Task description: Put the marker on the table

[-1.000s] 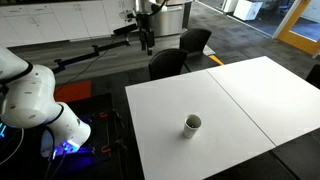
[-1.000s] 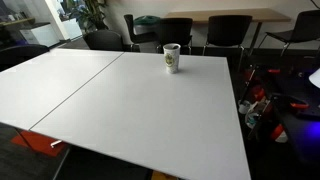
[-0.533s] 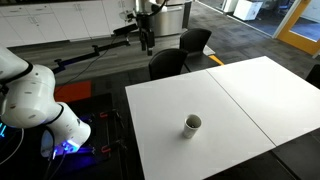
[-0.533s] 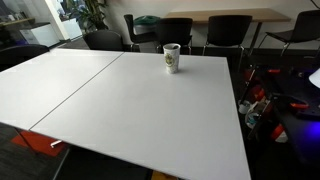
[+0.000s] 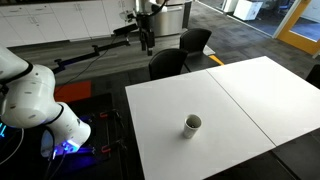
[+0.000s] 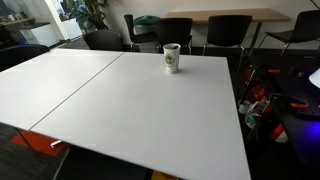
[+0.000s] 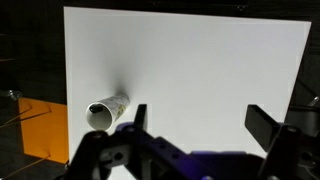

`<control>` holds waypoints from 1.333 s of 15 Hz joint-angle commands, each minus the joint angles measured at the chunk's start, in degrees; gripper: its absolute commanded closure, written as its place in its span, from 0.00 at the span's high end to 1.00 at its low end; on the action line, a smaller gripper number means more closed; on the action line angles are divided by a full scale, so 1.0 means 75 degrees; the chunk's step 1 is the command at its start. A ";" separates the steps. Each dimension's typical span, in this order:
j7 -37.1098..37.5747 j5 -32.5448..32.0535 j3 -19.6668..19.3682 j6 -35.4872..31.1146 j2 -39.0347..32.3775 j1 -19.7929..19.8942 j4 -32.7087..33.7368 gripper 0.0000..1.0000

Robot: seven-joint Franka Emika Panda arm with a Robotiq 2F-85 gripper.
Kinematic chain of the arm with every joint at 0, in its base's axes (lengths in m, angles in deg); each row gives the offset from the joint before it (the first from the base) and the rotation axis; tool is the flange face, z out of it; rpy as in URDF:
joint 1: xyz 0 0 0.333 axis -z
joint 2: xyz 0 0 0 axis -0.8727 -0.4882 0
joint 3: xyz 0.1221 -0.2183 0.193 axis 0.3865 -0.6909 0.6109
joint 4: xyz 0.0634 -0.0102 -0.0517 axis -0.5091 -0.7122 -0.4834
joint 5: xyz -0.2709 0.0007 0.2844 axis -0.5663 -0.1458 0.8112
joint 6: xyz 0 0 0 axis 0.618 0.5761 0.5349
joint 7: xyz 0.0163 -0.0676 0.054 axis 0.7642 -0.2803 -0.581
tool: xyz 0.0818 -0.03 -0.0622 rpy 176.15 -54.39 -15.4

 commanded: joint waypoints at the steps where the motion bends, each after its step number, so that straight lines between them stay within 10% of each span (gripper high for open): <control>1: -0.0549 -0.0467 -0.0470 -0.0577 -0.0001 -0.0076 -0.0077 1.00; 20: -0.1602 -0.1145 -0.2022 -0.1936 -0.0578 0.0376 0.0460 1.00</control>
